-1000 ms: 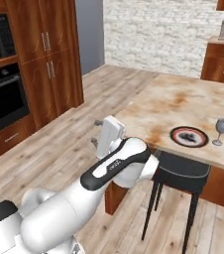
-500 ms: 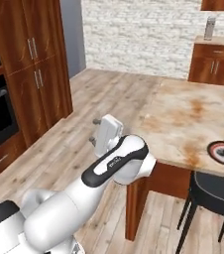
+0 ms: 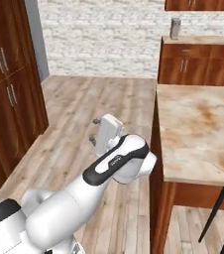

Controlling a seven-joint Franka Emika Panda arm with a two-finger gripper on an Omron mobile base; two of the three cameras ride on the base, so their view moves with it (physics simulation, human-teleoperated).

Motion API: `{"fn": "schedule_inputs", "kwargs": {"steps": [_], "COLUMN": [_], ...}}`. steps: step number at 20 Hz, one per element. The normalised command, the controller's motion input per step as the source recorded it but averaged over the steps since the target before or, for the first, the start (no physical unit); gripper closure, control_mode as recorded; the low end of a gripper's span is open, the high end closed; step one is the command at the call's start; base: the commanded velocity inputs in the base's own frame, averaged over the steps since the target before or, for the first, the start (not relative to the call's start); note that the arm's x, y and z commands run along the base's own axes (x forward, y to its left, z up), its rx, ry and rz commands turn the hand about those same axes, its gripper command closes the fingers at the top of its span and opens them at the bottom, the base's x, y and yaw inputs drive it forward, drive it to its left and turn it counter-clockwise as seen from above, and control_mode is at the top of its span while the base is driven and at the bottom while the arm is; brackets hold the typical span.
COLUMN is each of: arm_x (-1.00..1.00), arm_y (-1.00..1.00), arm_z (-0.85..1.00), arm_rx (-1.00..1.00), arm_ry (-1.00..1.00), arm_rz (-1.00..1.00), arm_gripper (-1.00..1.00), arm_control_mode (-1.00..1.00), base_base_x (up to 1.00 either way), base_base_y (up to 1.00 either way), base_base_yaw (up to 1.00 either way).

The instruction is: Retrieve the wine glasses from the counter and place one next to each plate.

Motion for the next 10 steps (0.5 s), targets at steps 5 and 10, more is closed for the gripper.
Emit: {"fn": "schedule_inputs", "kwargs": {"steps": [5, 10], "arm_x": [0.0, 0.0], "arm_y": [0.0, 0.0], "arm_z": [0.0, 0.0], "arm_rx": [0.0, 0.0], "arm_ry": [0.0, 0.0], "arm_rz": [0.0, 0.0], "arm_gripper": [-1.0, -1.0], "arm_control_mode": [1.0, 1.0], "base_base_x": [0.98, 0.92], "base_base_y": [0.89, 0.8], "base_base_yaw": [-0.62, -0.69]}}
